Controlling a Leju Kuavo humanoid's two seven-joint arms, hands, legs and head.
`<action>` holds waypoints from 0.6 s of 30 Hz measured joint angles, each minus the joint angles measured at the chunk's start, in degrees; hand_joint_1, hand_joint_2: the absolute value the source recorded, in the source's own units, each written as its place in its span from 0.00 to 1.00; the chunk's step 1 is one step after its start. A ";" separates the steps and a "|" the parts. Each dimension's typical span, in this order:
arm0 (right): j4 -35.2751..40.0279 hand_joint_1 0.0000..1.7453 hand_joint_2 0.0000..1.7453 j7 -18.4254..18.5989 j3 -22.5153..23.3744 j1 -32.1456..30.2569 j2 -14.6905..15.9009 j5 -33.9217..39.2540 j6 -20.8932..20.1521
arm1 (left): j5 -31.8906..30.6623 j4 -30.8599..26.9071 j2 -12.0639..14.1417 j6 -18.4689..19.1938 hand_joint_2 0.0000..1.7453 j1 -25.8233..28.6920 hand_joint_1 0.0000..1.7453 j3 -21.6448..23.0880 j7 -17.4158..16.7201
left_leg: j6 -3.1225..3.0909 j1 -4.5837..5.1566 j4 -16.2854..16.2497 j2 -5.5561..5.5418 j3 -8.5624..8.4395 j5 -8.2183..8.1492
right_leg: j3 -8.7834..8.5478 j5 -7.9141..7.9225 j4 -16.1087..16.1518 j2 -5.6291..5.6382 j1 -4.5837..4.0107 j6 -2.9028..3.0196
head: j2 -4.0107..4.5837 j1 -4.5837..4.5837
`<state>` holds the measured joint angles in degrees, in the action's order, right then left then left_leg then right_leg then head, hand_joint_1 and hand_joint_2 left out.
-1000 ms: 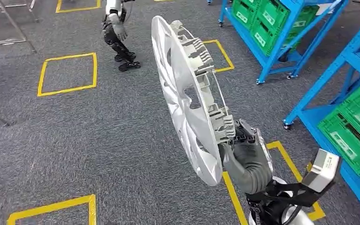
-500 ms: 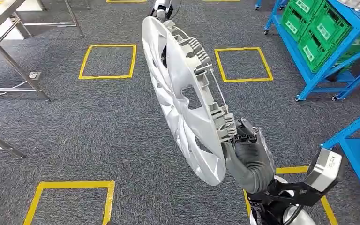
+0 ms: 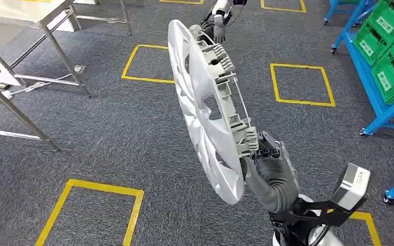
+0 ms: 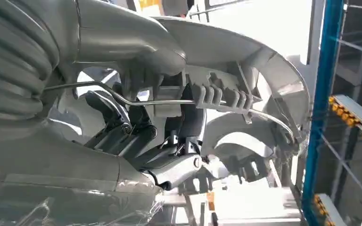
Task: Take the parts from the cabinet and place them on the table.
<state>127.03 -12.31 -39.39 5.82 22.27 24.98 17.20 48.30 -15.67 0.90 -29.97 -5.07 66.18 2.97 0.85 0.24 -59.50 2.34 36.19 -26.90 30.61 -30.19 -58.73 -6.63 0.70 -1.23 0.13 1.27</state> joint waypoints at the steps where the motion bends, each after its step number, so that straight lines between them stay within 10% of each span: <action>1: 0.00 1.00 1.00 0.00 0.02 0.00 0.00 0.00 0.00 | 0.11 0.00 0.02 0.00 1.00 0.10 0.00 0.00 -0.15 | -0.44 -0.11 0.44 -0.59 -0.15 0.19 | -0.33 -0.18 0.14 -0.52 0.03 -0.34 | 0.00 -0.09; 4: -0.09 1.00 1.00 -0.07 0.15 -0.10 0.02 0.00 -0.07 | 0.24 0.11 0.11 -0.04 1.00 -0.09 0.00 -0.02 -0.37 | -1.41 -0.55 0.91 -2.24 -0.55 0.33 | 2.71 -4.61 -6.68 5.16 0.38 -0.39 | 0.00 0.64; 6: -0.15 1.00 1.00 -0.09 0.11 -0.39 0.00 0.26 -0.09 | 0.33 0.13 -0.02 0.07 1.00 -0.23 0.00 -0.02 -0.39 | -1.56 -0.33 0.80 -3.72 -0.57 0.23 | 7.51 -7.63 -15.41 6.27 0.29 -0.34 | 0.00 0.79; 8: -0.35 1.00 1.00 -0.09 0.13 -0.55 0.00 0.52 -0.11 | 0.39 0.15 -0.02 0.13 1.00 -0.12 0.00 -0.02 -0.55 | -1.66 -0.17 0.54 -5.33 -0.65 0.11 | 9.21 -5.70 -16.70 6.41 0.24 -0.17 | 0.00 0.76; 10: -0.46 1.00 1.00 -0.09 0.13 -0.60 0.00 0.70 -0.22 | 0.39 0.20 -0.02 0.11 1.00 -0.14 0.00 -0.02 -0.57 | -1.51 -0.17 0.19 -7.07 -0.71 -0.07 | 6.63 -0.12 -9.12 7.12 0.27 0.18 | 0.00 0.81; 11: -0.44 1.00 1.00 -0.09 0.13 -0.59 0.00 0.74 -0.26 | 0.39 0.20 -0.04 0.13 1.00 -0.18 0.00 -0.02 -0.57 | -1.30 -0.24 -0.06 -7.89 -0.71 -0.25 | 4.76 2.64 -4.11 8.89 0.35 0.39 | 0.00 0.81; 12: -0.57 1.00 1.00 -0.13 0.13 -0.57 0.00 0.98 -0.28 | 0.41 0.20 -0.11 0.11 1.00 -0.19 0.00 -0.02 -0.57 | -0.96 -0.15 -0.30 -8.55 -0.36 -0.32 | 4.15 1.90 -2.85 11.96 0.52 0.62 | 0.00 0.74; 16: -0.61 1.00 1.00 -0.20 0.24 -0.43 -0.04 1.09 -0.52 | 0.48 0.26 -0.13 0.17 1.00 0.11 0.00 -0.02 -0.61 | 0.57 -0.97 -0.08 -11.26 0.33 0.16 | 3.38 1.85 -1.31 10.06 0.02 1.29 | 0.00 0.52; 17: -0.61 1.00 1.00 -0.20 0.26 -0.47 -0.11 1.20 -0.61 | 0.48 0.28 0.00 0.17 1.00 0.19 0.00 -0.02 -0.61 | 0.66 -0.86 -0.50 -9.84 0.37 -0.25 | 2.89 2.11 -0.73 9.05 0.48 1.70 | 0.00 0.61; 18: -0.61 1.00 1.00 -0.22 0.22 -0.59 -0.15 1.22 -0.68 | 0.46 0.28 -0.07 0.15 1.00 0.17 0.00 0.00 -0.61 | 1.00 -0.42 -1.83 -6.15 0.83 -1.20 | 2.43 2.07 -0.33 8.46 0.40 1.88 | 0.00 0.08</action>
<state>126.42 -12.52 -39.17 5.23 22.12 26.21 16.52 48.76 -15.39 0.83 -29.81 -4.90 66.18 2.36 1.85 -0.18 -61.33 -3.81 37.02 -28.11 33.04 -28.12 -59.06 1.83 1.10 0.66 0.13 1.35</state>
